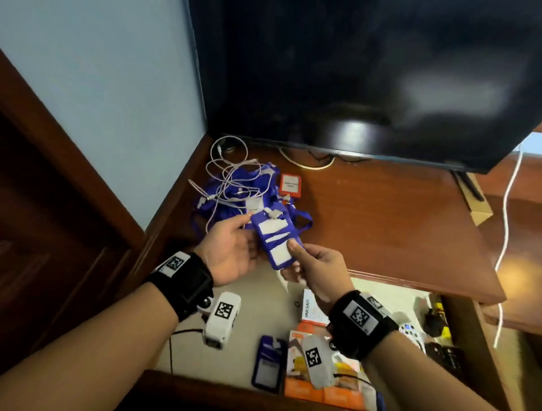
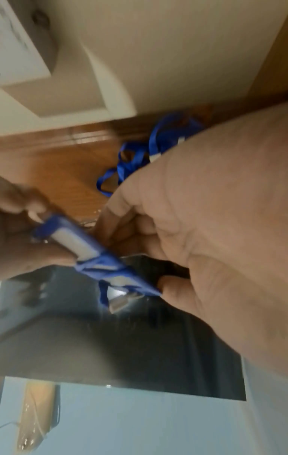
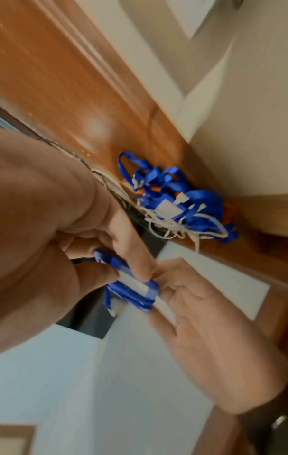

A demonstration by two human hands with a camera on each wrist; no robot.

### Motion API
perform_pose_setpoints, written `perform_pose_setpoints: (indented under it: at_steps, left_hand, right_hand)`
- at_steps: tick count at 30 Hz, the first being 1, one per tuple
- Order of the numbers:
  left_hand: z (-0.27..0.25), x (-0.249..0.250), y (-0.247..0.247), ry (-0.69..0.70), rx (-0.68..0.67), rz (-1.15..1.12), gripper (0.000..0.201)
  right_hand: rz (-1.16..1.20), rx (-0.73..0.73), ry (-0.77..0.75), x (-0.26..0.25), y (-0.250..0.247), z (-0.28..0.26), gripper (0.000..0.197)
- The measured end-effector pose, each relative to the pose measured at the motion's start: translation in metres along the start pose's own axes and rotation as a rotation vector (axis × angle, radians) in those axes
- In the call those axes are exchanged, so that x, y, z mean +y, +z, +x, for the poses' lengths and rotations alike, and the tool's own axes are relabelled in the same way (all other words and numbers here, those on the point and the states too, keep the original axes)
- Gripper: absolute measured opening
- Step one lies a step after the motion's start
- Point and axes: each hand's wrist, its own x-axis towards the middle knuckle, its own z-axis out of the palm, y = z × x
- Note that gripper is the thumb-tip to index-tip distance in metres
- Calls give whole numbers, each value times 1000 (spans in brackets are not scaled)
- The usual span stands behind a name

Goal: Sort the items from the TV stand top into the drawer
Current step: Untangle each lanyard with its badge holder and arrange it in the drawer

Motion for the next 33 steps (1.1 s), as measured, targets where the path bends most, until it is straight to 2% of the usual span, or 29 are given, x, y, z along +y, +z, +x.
perform_pose_setpoints:
  at_steps: [2,4,6,8,10,11,13,16,20,23,26,29,33]
  left_hand:
    - [-3,-23,-18,-13,57,19,56]
    - [-2,-48,-36,36,153,121,37]
    - [-1,-70,-53,9,222,308,19]
    - [2,-86,-74,-96,271,492,14]
    - [12,-97,-94,-205,304,718,8]
    - [17,-101,-102,-266,305,850,6]
    - [27,-110,-114,-384,315,1128,17]
    - [39,-123,-119,-513,326,1291,35]
    - [47,-139,-126,-681,327,1389,30]
    - [50,-146,-133,-756,353,1363,35]
    - [47,-142,-129,-777,356,1425,36]
    - [43,-144,-126,-763,375,1567,38]
    - [43,-149,-122,-727,348,1646,45]
  right_hand:
    - [-106,-26,118,24,5,-4,38]
    - [-218,-69,200,43,7,-10,44]
    - [-478,-136,253,61,4,-14,52]
    - [-862,-247,281,77,0,-15,55]
    - [-1173,-376,280,91,-7,-15,49]
    - [-1287,-423,286,94,-11,-16,44]
    - [-1408,-466,324,96,-19,-18,40]
    - [-1413,-422,344,91,-30,-17,35]
    - [-1475,-362,243,75,-39,-3,28]
    - [-1438,-281,169,60,-43,16,23]
    - [-1387,-182,73,38,-44,38,21]
    - [-1386,-152,-31,16,-42,65,22]
    - [-1304,-49,-123,1,-41,102,16]
